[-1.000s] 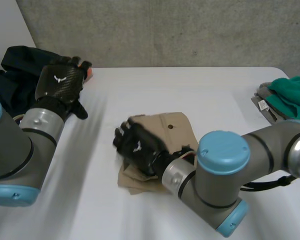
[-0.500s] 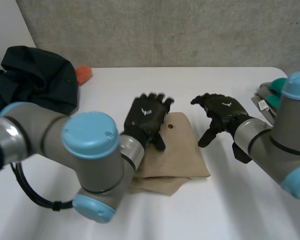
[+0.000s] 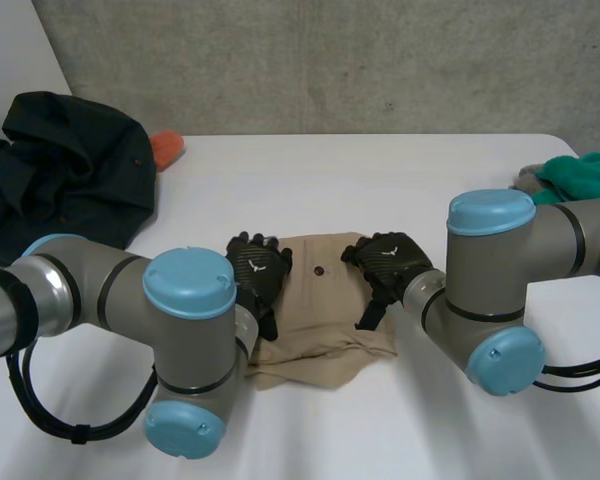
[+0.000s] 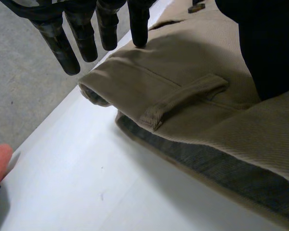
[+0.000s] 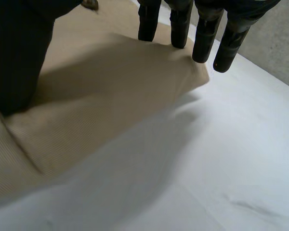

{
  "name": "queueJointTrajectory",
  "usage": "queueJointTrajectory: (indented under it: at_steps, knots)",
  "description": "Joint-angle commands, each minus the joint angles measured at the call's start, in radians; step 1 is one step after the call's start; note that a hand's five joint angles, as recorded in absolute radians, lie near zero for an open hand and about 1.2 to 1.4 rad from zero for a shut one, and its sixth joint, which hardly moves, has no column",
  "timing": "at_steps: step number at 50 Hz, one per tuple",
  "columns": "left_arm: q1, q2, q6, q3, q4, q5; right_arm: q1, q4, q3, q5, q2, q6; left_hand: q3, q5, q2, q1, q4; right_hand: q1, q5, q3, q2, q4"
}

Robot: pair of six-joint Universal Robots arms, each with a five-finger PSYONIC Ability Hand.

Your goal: Fold the laundry.

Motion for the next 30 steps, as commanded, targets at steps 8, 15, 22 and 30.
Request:
queueJointTrajectory:
  at_steps: [8,15,22,30]
  knots:
    - [0.064,0.244,-0.075,0.002,-0.022,0.244,-0.001,-0.078,0.133,0.025,-0.243,-0.025,0.029,0.017,0.038,0.035,0.034,0.0,-0.054,-0.039,-0.051,-0.059]
    - [0.174,0.443,-0.185,0.008,-0.181,0.603,0.031,-0.256,0.433,0.005,-0.422,-0.033,0.053,0.04,0.061,0.059,0.057,0.0,-0.054,-0.039,-0.051,-0.059]
    - [0.268,0.472,-0.243,0.011,-0.302,0.915,0.127,-0.471,0.621,-0.044,-0.395,-0.036,0.053,0.04,0.061,0.059,0.057,0.0,-0.054,-0.039,-0.051,-0.059]
    - [0.271,0.472,-0.254,0.005,-0.306,0.913,0.147,-0.629,0.624,-0.05,-0.232,-0.113,0.041,0.029,0.049,0.047,0.045,0.0,-0.054,-0.039,-0.051,-0.059]
